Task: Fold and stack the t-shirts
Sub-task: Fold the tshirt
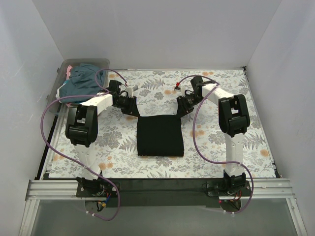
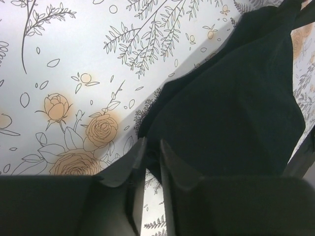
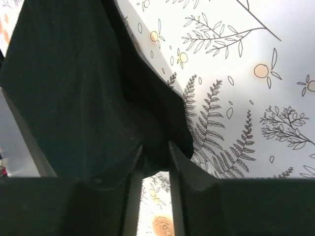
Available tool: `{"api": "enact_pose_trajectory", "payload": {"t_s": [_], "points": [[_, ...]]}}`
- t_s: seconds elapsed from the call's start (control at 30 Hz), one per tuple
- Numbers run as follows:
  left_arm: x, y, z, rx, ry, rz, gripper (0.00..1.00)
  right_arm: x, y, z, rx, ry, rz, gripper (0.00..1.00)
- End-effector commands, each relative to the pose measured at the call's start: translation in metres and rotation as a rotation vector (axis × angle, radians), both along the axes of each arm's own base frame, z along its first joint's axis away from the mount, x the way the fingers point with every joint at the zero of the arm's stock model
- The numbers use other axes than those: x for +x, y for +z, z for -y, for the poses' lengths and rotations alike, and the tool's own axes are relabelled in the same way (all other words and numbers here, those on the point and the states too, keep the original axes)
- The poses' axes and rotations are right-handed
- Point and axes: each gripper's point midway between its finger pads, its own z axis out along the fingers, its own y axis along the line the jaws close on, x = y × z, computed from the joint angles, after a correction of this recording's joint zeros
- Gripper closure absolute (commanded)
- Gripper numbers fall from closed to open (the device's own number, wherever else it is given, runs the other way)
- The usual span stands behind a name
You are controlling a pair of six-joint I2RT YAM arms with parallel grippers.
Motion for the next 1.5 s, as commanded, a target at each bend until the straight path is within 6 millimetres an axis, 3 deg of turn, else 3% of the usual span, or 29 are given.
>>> {"api": "enact_pose_trajectory", "payload": {"t_s": [0.0,0.13,0.27,0.6,0.9,1.03,1.13,1.23,1.27,1.3,1.37,1.43,1.47], "points": [[0.007,0.012,0.001,-0.012,-0.003,0.034,0.87,-0.001,0.026,-0.005,0.057,0.005,0.019,0.7],[0.008,0.015,0.002,-0.02,-0.004,0.044,0.99,-0.002,0.034,-0.005,0.064,0.002,0.03,0.77],[0.009,0.019,0.002,-0.018,-0.004,0.059,1.0,-0.002,0.035,-0.004,0.056,-0.003,0.03,0.99],[0.013,0.022,-0.022,0.093,0.036,0.155,1.0,0.001,0.052,0.012,0.005,-0.021,0.115,0.99],[0.034,-0.003,-0.031,0.152,0.095,0.166,1.0,0.028,0.012,0.013,-0.057,-0.04,0.104,0.99],[0.051,-0.005,-0.034,0.172,0.116,0.203,1.0,0.042,-0.004,0.014,-0.09,-0.058,0.105,0.99],[0.059,-0.008,-0.032,0.168,0.116,0.203,1.0,0.051,-0.004,0.011,-0.091,-0.068,0.119,0.99],[0.066,0.001,-0.027,0.136,0.11,0.21,1.0,0.064,0.01,0.008,-0.081,-0.083,0.157,0.99],[0.067,0.006,-0.028,0.113,0.12,0.199,0.94,0.065,0.015,0.008,-0.079,-0.09,0.16,0.81],[0.062,0.019,-0.022,0.042,0.104,0.177,0.88,0.068,0.021,0.007,-0.074,-0.097,0.169,0.7],[0.06,0.039,-0.027,-0.035,0.126,0.154,0.74,0.065,0.043,0.007,-0.049,-0.115,0.182,0.47],[0.045,0.055,-0.027,-0.068,0.127,0.119,0.56,0.051,0.06,0.007,-0.021,-0.126,0.166,0.4],[0.032,0.05,-0.027,-0.069,0.13,0.088,0.51,0.043,0.063,0.008,-0.013,-0.126,0.153,0.37]]}}
